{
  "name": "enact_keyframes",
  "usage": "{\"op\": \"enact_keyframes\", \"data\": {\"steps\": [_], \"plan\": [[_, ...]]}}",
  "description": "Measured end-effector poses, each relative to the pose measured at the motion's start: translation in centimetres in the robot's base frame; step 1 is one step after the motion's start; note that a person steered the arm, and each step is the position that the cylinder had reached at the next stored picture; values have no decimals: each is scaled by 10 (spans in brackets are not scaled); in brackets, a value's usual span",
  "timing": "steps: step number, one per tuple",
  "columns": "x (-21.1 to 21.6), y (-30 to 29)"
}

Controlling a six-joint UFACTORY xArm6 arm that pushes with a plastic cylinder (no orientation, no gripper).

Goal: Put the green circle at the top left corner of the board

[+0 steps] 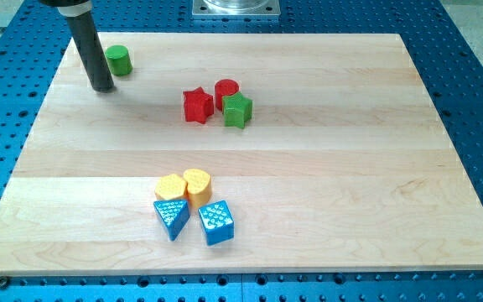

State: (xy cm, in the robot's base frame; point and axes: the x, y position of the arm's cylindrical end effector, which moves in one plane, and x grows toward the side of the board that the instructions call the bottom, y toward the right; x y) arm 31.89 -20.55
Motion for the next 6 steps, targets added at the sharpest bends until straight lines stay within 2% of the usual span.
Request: {"op": "enact_keyframes", "data": {"steps": [2,4,5,6], "plan": [[-35,3],[-29,68],[-51,25],[-51,-29]]}}
